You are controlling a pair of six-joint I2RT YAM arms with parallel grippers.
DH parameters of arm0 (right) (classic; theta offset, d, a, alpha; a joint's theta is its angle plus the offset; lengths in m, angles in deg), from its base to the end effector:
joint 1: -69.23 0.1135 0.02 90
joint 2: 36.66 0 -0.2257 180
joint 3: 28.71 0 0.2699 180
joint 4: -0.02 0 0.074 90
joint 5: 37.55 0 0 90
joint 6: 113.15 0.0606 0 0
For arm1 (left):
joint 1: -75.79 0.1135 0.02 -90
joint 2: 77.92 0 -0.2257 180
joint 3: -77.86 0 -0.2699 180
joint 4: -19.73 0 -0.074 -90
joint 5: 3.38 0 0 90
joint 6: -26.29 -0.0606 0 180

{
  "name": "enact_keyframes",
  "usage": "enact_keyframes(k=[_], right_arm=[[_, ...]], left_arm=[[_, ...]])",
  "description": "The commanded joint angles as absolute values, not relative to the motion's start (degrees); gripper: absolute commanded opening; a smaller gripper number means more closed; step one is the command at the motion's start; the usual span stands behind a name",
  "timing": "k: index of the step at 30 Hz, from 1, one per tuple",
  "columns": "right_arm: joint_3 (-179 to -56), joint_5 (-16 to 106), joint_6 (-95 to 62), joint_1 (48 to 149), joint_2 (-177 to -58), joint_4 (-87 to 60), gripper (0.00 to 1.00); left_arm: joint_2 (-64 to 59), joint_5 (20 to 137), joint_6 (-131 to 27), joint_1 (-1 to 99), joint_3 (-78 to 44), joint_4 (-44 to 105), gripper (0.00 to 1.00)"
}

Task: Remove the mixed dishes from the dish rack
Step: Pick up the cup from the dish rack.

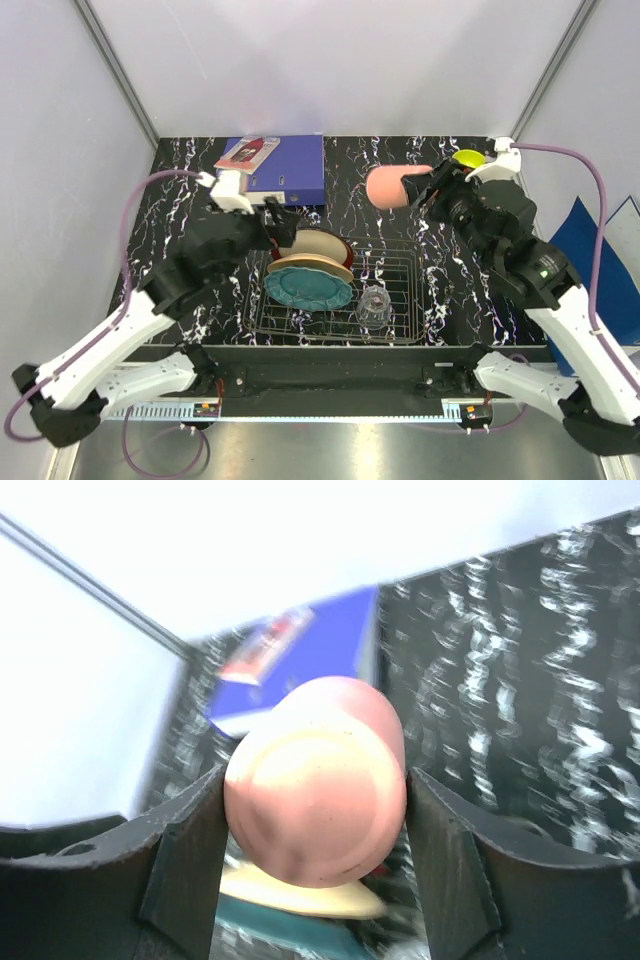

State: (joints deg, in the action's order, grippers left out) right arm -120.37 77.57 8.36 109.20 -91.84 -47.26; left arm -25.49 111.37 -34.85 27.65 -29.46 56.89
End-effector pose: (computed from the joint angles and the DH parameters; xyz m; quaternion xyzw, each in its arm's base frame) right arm 0.1964 0.1311 0.4351 0.0828 0.7602 0.2274 0.6029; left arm 0.1918 -0.1760 0.3483 0.0056 0.7950 -0.2273 0.5624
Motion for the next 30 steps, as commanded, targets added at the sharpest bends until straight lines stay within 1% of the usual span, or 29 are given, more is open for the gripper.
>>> enact_keyframes(k=[1,2,3,4,5,6,7,8,10,14,20,26,28,30], right_arm=[[-109.26,53.64,19.6,97.38,-89.94,-27.55,0.0],[-106.63,45.93,22.96,95.27,-89.58,-18.11,0.0],[-101.99,42.81,26.3,91.42,-89.4,-13.49,0.0],[-100.03,39.56,32.95,89.99,-90.27,-3.09,0.0],[-96.53,34.05,36.32,88.84,-91.06,2.15,0.0],[-95.1,32.08,39.22,87.53,-92.02,6.9,0.0],[-93.87,30.84,43.95,87.34,-93.86,15.56,0.0],[-91.85,29.35,45.57,87.34,-94.75,19.48,0.0],[-91.4,27.76,48.64,87.25,-97.29,26.07,0.0],[-92.36,24.16,49.27,87.34,-99.76,28.56,0.0],[-91.39,20.91,50.77,87.42,-102.22,32.52,0.0],[-90.78,19.32,49.63,87.51,-103.19,30.68,0.0],[-90.52,19.23,48.75,87.69,-102.93,29.63,0.0],[-90.08,19.58,47.52,87.6,-102.15,28.31,0.0]], left_arm=[[-31.07,91.84,-28.84,33.5,-31.98,38.13,0.99],[-31.16,83.54,-27.08,36.74,-32.6,33.32,0.99],[-31.07,78.93,-25.23,38.51,-34.52,29.45,0.99],[-30.81,74.36,-20.86,40.09,-35.76,25.23,0.99],[-30.37,67.88,-18.47,42.54,-36.81,17.44,0.99],[-28.8,65.64,-16.1,43.53,-38.22,14.23,0.99],[-27.83,63.79,-12.59,44.23,-38.66,11.5,0.99],[-26.78,60.9,-11.25,45.54,-39.02,7.65,0.99],[-24.14,58.77,-8.44,46.78,-39.63,4.81,0.99],[-19.75,55.08,-6.67,47.14,-39.55,0.16,0.99],[-15.35,53.4,-4.83,47.23,-38.49,-3.98,0.98],[-13.15,52.52,-3.07,47.23,-37.62,-7.67,0.92],[-13.05,52.52,-3.06,47.23,-37.27,-7.86,0.89],[-13.4,52.87,-4.29,47.23,-36.83,-6.63,0.89]])
